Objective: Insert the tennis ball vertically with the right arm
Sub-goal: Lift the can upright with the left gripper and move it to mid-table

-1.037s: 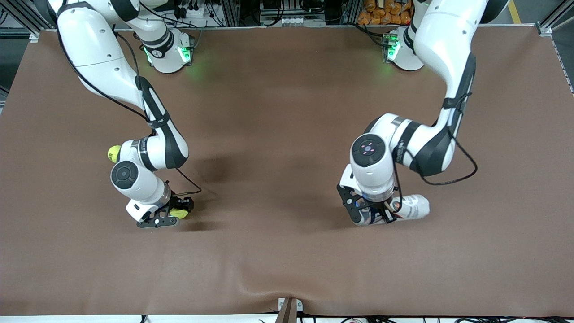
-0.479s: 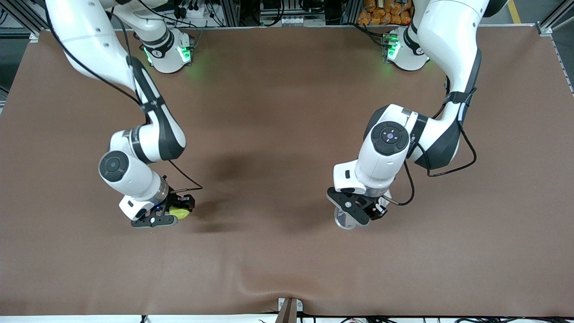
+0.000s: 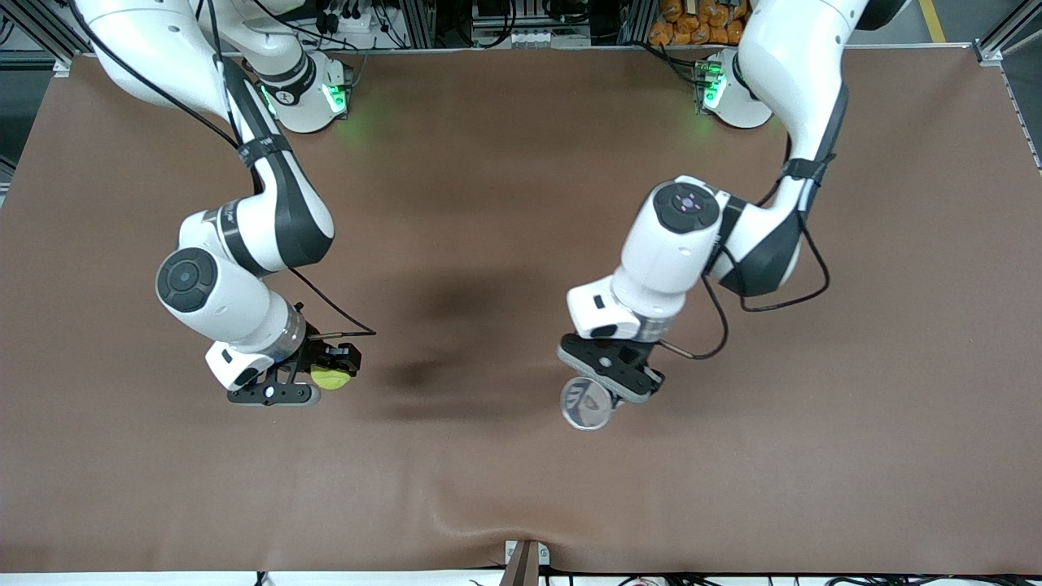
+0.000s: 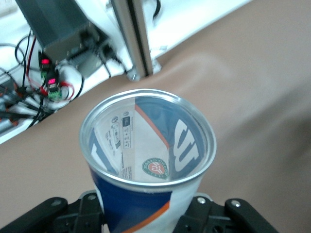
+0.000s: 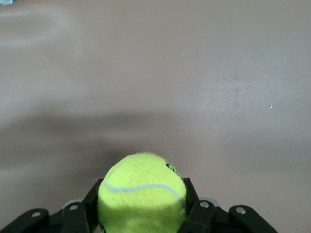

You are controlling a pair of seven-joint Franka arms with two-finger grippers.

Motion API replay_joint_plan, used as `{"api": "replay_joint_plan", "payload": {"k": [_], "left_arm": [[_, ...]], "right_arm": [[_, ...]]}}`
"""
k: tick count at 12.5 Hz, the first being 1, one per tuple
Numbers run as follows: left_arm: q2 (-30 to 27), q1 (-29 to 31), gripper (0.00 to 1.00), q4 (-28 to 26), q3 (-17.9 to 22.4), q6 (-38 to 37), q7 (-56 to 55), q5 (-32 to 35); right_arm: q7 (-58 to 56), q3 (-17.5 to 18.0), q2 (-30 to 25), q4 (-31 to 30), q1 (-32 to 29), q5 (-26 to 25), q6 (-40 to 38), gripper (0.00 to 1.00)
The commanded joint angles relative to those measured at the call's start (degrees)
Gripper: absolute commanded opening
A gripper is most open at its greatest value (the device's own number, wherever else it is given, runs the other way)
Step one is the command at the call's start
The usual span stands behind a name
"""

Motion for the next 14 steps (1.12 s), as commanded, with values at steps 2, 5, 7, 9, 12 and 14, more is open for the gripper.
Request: {"api": "replay_joint_plan", "payload": {"k": [2, 5, 7, 9, 12, 14], "left_arm": [[0.5, -2.9, 0.49, -1.1, 0.4, 11.0, -8.3, -0.8], [2.8, -4.4, 0.5, -1.4, 0.5, 20.4, -14.4, -0.6], [5.4, -5.1, 0.5, -1.8, 0.5, 29.9, -16.6, -0.7], [7.0, -6.4, 0.5, -2.8, 1.1, 35.4, -18.7, -0.8], [9.8, -7.3, 0.5, -2.9, 1.2, 40.5, -18.7, -1.0], [11.8, -7.3, 0.5, -2.7, 1.6, 42.3, -18.7, -0.9]], "right_arm": [[5.0, 1.5, -1.1, 2.1, -0.4, -1.2, -2.6, 0.12], [9.5, 1.5, -1.3, 2.8, -0.3, -3.2, -2.6, 0.12], [10.0, 1.4, -1.8, 3.1, -0.5, -3.7, -2.6, 0.12], [11.2, 1.3, -1.9, 3.9, -0.8, -5.5, -2.4, 0.13], [16.8, 1.2, -1.2, 6.5, -1.0, -5.7, -2.0, 0.13], [20.7, 1.2, -0.8, 8.4, -1.3, -5.3, -1.9, 0.13]]}}
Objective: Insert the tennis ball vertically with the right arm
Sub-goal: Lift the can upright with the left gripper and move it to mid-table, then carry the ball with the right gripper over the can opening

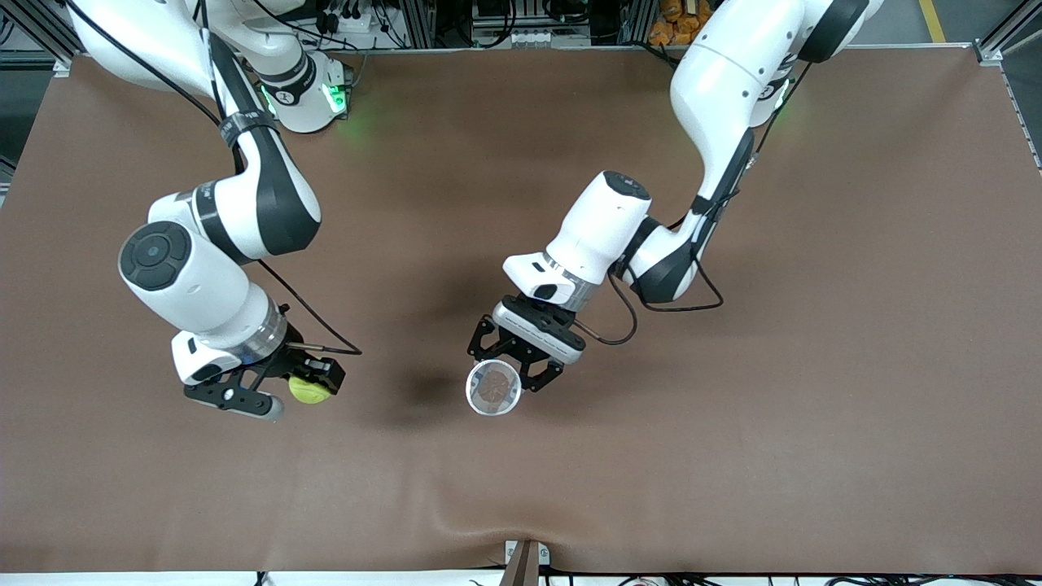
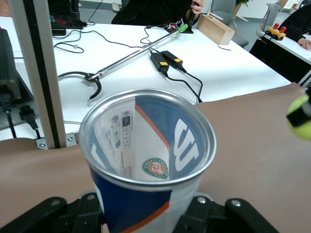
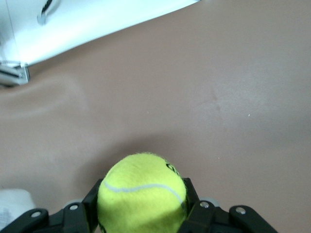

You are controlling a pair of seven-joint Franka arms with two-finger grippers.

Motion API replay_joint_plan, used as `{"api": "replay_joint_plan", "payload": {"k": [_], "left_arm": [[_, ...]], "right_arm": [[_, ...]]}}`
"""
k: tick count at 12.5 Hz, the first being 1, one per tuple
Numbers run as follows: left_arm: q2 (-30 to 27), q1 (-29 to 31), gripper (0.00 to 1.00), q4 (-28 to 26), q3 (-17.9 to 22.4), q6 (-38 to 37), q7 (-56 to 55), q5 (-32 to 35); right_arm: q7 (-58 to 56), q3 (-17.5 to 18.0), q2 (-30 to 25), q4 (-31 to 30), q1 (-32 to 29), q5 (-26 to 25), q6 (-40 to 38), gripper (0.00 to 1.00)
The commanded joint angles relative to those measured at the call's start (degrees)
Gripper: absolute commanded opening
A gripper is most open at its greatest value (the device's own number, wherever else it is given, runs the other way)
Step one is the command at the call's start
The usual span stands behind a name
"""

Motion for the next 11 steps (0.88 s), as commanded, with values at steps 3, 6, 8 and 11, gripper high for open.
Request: {"api": "replay_joint_plan", "payload": {"k": [3, 6, 8, 11], "left_arm": [[4.3, -4.2, 0.49, 0.6, 6.6, 3.9, -0.3, -0.6], [6.2, -6.5, 0.5, 1.1, 9.7, 5.0, -0.2, -0.6], [7.1, -8.0, 0.49, 1.3, 11.5, 6.8, -0.1, -0.6], [7.7, -10.7, 0.49, 2.0, 13.6, 8.0, -0.1, -0.7]], "right_arm": [[13.0, 1.0, 1.2, 6.0, -0.2, -0.5, 0.0, 0.13], [22.1, 2.8, 2.5, 9.1, 0.5, -0.2, 1.8, 0.13], [28.2, 4.2, 3.3, 9.4, 1.7, -0.2, 6.2, 0.13], [36.0, 5.1, 4.4, 10.0, 4.1, -0.1, 11.6, 0.13]]}}
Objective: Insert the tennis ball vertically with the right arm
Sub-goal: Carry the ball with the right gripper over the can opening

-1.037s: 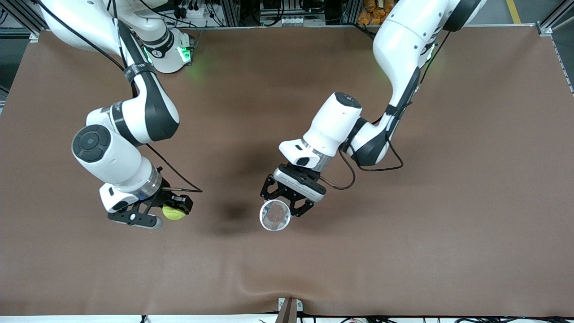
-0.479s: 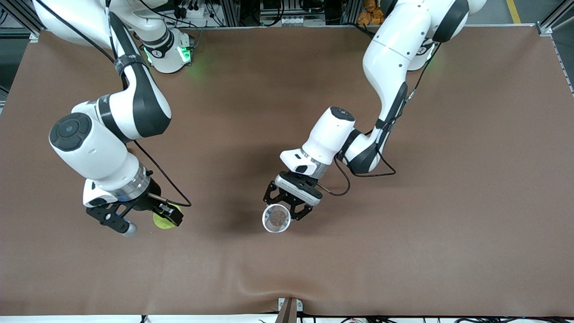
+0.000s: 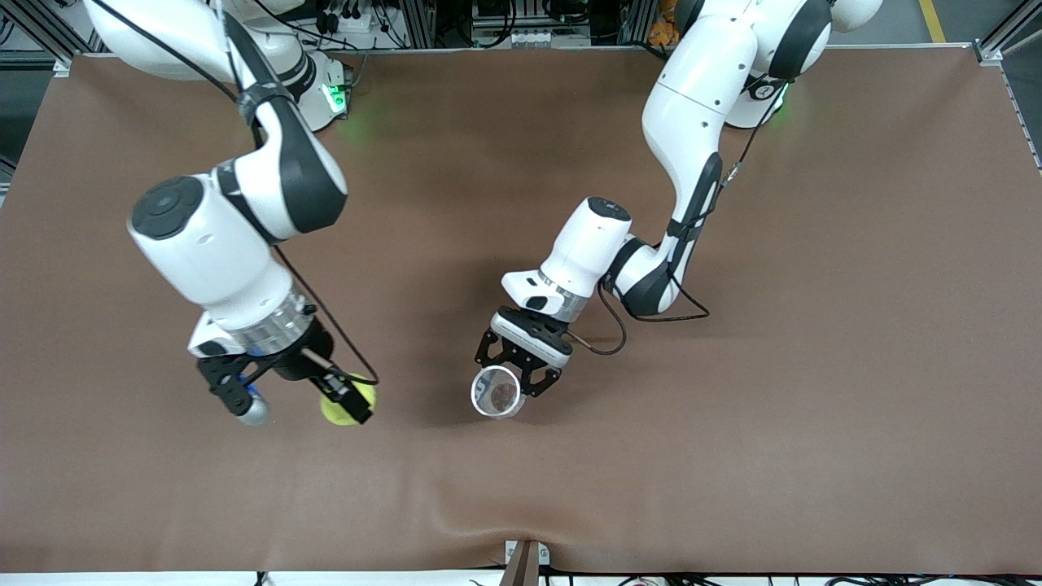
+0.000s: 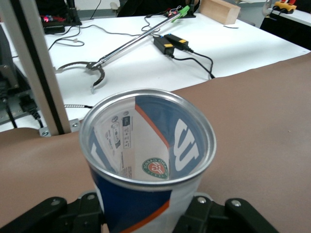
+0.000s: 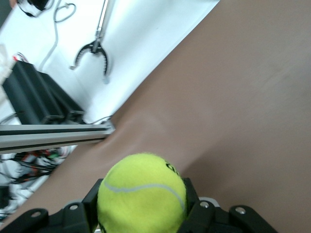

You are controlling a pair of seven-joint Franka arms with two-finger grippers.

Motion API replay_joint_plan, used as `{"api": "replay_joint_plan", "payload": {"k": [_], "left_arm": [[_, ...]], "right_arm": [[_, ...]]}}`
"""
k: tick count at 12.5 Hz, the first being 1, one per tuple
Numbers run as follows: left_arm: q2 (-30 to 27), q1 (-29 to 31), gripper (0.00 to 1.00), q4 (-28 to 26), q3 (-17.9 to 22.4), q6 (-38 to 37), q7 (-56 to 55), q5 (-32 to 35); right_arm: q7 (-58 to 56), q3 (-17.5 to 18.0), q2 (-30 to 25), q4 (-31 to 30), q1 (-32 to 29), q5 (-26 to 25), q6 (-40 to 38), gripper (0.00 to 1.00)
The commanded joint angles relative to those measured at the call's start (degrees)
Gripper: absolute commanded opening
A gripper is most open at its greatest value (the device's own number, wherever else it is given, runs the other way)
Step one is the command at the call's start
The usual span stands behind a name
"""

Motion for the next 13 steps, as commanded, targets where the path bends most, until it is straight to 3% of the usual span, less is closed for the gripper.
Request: {"api": "replay_joint_plan", "payload": {"k": [1, 13], "left_arm": [[1.6, -2.7, 0.5, 2.0, 2.7, 2.0, -0.3, -1.0], [5.4, -3.3, 0.5, 2.6, 2.7, 7.1, -0.5, -2.9]], "right_arm": [[7.4, 0.4, 2.4, 3.2, 2.2, 0.1, 2.8, 0.13], [15.6, 0.4, 7.8, 3.3, 8.2, 2.8, 8.6, 0.14]]}}
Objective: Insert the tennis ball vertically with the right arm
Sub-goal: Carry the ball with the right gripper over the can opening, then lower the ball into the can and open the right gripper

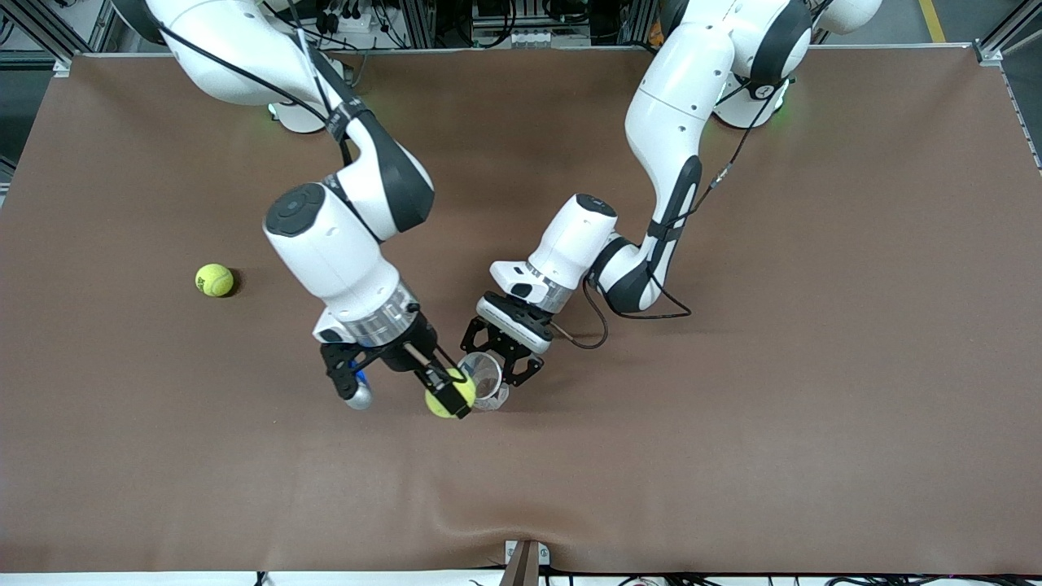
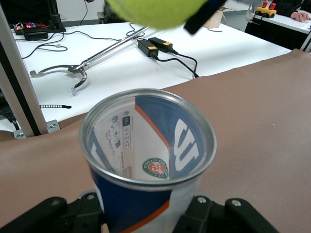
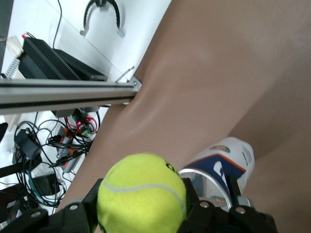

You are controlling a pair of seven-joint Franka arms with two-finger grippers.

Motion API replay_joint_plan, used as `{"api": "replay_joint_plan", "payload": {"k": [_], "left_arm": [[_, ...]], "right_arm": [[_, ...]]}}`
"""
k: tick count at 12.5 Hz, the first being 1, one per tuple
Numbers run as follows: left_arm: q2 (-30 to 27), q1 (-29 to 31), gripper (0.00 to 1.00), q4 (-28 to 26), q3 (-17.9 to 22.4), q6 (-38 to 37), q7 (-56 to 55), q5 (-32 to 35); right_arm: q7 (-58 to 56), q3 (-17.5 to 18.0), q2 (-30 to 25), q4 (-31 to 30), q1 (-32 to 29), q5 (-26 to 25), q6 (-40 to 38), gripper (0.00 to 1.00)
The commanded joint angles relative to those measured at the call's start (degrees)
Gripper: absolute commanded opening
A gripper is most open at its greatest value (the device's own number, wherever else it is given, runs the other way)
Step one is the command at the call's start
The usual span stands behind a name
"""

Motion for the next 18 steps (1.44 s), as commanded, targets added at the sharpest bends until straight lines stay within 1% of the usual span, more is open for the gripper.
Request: {"api": "replay_joint_plan", "payload": {"k": [1, 6, 7, 9, 10, 12, 15, 16, 18], "left_arm": [[2.0, -0.8, 0.5, 2.0, 1.0, 2.4, -0.5, -1.9], [2.7, -0.8, 0.5, 2.0, 1.0, 3.1, -0.5, -2.5], [2.9, -0.8, 0.5, 2.0, 1.0, 3.3, -0.6, -2.5], [3.1, -0.8, 0.5, 2.0, 1.0, 3.6, -0.6, -2.5], [3.1, -0.8, 0.51, 2.0, 1.0, 3.6, -0.6, -2.5], [3.2, -0.8, 0.6, 2.0, 1.0, 3.6, -0.6, -3.4], [3.4, -0.8, 0.6, 2.0, 1.0, 3.6, -0.6, -3.7], [3.4, -0.8, 0.6, 2.0, 1.0, 3.6, -0.6, -3.7], [3.5, -0.8, 0.6, 2.0, 1.0, 3.6, -0.6, -3.7]], "right_arm": [[0.8, -0.1, 1.5, 1.6, 1.2, 0.8, -0.2, 0.14], [0.4, 0.0, 2.0, 0.3, 1.9, 0.8, -1.0, 0.16], [0.4, 0.0, 2.0, 0.2, 1.9, 0.8, -1.1, 0.19], [0.4, 0.0, 2.0, -0.2, 2.1, 0.8, -2.2, 0.19], [0.4, 0.0, 2.0, -0.2, 2.2, 0.8, -3.2, 0.22], [0.4, 0.1, 1.9, -0.2, 2.3, 0.7, -4.8, 0.26], [0.3, 0.3, 1.9, -0.2, 2.6, 0.7, -5.2, 0.33], [0.4, 0.6, 1.9, -0.2, 2.6, 0.7, -5.4, 0.42], [0.4, 0.6, 1.9, -0.2, 2.6, 0.7, -5.4, 0.68]]}}
